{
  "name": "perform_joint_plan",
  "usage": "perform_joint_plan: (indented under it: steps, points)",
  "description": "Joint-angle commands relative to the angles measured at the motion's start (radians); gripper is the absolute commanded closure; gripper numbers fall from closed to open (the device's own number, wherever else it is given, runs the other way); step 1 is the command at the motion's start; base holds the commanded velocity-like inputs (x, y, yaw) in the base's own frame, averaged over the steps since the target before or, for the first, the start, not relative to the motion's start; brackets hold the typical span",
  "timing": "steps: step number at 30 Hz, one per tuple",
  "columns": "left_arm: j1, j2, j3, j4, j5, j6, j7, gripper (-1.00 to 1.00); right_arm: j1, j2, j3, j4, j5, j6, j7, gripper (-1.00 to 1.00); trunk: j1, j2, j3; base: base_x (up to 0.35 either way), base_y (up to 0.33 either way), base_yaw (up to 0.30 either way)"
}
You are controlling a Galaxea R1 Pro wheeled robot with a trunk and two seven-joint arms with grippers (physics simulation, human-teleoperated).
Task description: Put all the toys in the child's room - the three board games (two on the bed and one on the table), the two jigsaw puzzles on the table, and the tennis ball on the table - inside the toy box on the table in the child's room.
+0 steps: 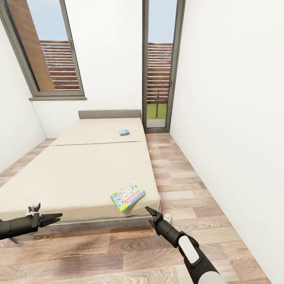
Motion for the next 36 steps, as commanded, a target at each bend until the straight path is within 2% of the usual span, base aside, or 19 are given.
perform_joint_plan:
  steps: [1,12,25,36]
  points:
    - [0.0,0.0,0.0,0.0,-0.001,0.011,-0.004,-1.0,-0.001,0.001,-0.006,0.0,-0.004,0.009,0.001,-1.0,0.0,0.0,-0.001,0.0,0.008,0.0]
    - [0.0,0.0,0.002,0.0,-0.001,0.014,-0.004,-1.0,-0.001,0.001,-0.006,0.0,-0.004,0.009,0.001,-1.0,0.0,0.0,-0.001,0.0,0.113,0.0]
    - [0.0,0.0,0.002,0.0,0.0,0.012,-0.004,-1.0,-0.001,0.001,-0.007,0.0,-0.004,0.009,0.002,-1.0,0.0,0.0,-0.001,0.004,0.016,0.0]
    - [0.0,0.0,0.002,0.0,0.0,0.012,-0.004,-1.0,-0.001,0.001,-0.007,0.0,-0.004,0.009,0.003,-1.0,0.0,0.0,-0.001,0.114,0.056,0.0]
